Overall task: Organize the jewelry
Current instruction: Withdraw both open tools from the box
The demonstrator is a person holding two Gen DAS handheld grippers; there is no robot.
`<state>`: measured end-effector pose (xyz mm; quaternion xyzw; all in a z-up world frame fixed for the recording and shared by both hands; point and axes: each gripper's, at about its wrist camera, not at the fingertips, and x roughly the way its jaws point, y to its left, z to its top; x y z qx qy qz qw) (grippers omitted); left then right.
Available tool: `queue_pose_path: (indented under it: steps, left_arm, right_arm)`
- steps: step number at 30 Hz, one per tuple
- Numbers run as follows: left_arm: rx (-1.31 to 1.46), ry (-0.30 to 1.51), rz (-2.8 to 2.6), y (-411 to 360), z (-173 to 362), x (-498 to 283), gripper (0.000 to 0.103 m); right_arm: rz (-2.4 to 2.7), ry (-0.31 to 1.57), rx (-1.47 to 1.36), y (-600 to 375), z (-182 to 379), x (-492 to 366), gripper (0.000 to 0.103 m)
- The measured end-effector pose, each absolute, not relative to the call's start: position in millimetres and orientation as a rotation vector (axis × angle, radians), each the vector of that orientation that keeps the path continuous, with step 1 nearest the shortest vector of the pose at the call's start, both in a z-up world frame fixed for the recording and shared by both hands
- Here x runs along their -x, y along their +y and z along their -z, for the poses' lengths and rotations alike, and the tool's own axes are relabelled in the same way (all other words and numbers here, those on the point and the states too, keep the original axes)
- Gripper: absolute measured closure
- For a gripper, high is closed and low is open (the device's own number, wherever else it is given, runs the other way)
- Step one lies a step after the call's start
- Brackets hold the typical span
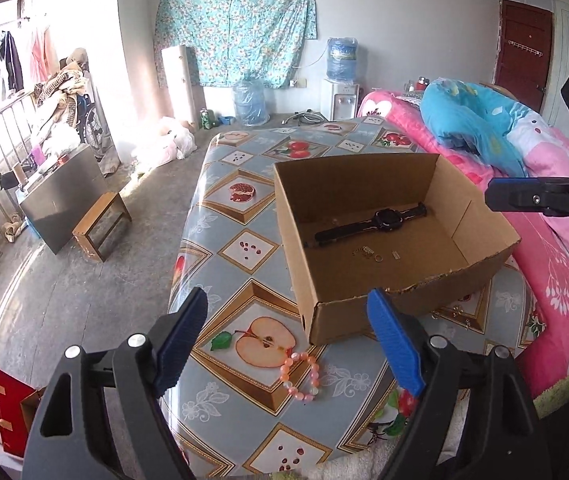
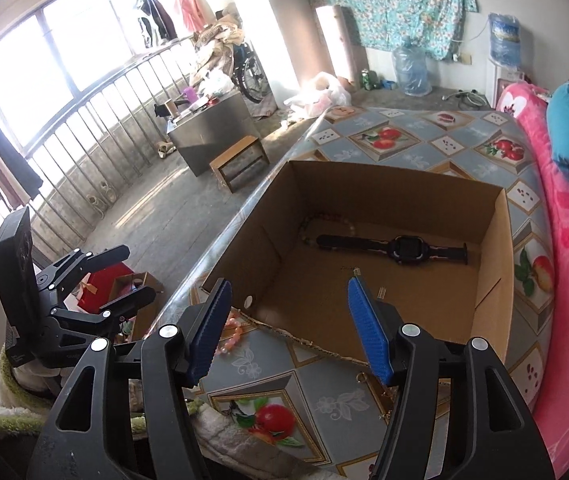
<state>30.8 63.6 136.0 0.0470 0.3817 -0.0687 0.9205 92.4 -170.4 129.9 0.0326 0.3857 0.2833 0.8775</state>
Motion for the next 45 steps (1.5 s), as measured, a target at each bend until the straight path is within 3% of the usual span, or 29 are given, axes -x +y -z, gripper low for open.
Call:
queue_pose_path:
  steps: [10, 27, 37, 45]
  left_arm:
    - [-0.123, 0.817, 0.08, 67.8, -121.7, 4.7, 0.02]
    - [-0.088, 0.879, 0.066, 79.3, -92.3, -3.2, 0.02]
    - [-0.084, 0.896, 0.124, 62.5, -78.7, 2.6, 0.02]
    - [-0.06, 0.852, 0.26, 23.7, -58.1, 1.8, 0.02]
  right_arm:
    - [-0.595, 0.859, -0.014, -160.2, -125.7, -86.3, 0.045]
    - [-0.664, 0.983, -0.022, -138.0, -105.0, -92.2, 0.045]
    - [-0.634, 0.892, -0.097, -143.8, -96.7, -65.8, 0.041]
    - [-0.382, 0.647, -0.188, -174.2, -57.1, 4.5, 0.035]
